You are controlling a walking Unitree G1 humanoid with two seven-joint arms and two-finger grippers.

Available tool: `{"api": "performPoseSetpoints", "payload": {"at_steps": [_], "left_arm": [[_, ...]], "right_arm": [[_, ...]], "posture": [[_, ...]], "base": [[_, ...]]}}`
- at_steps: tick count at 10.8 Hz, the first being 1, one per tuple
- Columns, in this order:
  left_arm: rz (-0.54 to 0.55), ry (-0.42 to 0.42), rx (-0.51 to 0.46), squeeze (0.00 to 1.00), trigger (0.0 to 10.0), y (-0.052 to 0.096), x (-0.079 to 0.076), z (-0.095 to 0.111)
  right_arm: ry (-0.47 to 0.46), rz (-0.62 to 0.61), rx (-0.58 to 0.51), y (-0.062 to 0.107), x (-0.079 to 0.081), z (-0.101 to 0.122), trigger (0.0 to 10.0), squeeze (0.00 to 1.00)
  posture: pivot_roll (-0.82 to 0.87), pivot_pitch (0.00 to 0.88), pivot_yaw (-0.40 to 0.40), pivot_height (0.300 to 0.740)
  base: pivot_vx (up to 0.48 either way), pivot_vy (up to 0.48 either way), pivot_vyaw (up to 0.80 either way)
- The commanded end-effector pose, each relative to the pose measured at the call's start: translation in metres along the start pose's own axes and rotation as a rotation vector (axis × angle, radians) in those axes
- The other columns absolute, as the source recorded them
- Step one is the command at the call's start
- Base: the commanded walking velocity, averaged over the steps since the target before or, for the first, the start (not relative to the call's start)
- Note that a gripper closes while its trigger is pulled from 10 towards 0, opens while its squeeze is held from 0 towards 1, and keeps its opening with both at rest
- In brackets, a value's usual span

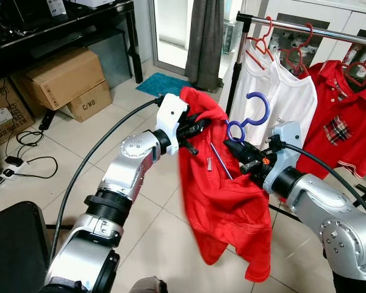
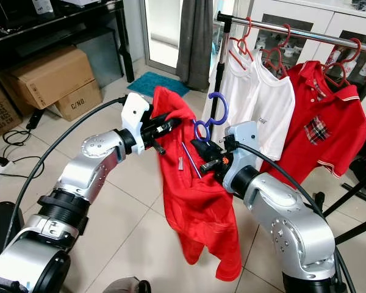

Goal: Hang hanger

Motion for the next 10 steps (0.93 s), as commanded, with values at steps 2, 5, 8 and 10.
{"api": "performPoseSetpoints", "payload": {"at_steps": [2, 5, 8, 10], "left_arm": [[0.048, 0.039, -0.036, 0.00, 0.0, -0.002, 0.007, 0.007], [0.113, 0.210, -0.119, 0.00, 0.0, 0.000, 0.017, 0.017], [0.213, 0.248, -0.055, 0.00, 0.0, 0.005, 0.030, 0.010], [0.227, 0.046, 0.143, 0.00, 0.0, 0.009, 0.031, -0.011]], "right_arm": [[0.019, 0.011, 0.014, 0.001, 0.004, 0.000, 0.0, 0.00], [0.023, 0.004, 0.042, 0.002, 0.002, -0.007, 0.0, 0.00], [0.125, -0.149, 0.317, 0.011, -0.025, -0.050, 0.0, 0.00], [0.128, -0.146, 0.399, 0.021, -0.026, -0.059, 0.0, 0.00]], "posture": [[0.02, 0.001, 0.041, 0.740], [0.02, 0.001, 0.035, 0.740], [0.03, 0.000, 0.022, 0.740], [0.03, 0.000, 0.017, 0.740]], "base": [[0.000, 0.000, 0.00], [0.000, 0.000, 0.00], [0.000, 0.000, 0.00], [0.000, 0.000, 0.00]]}}
Point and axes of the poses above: a point about 5 cm out from each wrist's last joint towards the gripper, its own y axis pointing back from the gripper into the wrist, its own z axis along the axis of the wrist's last joint, x = y × z, the point moved 2 cm from there along -y, pointing out of the wrist towards the gripper, and after that the axes turned 8 degrees about -y, right-handed, at the moved point
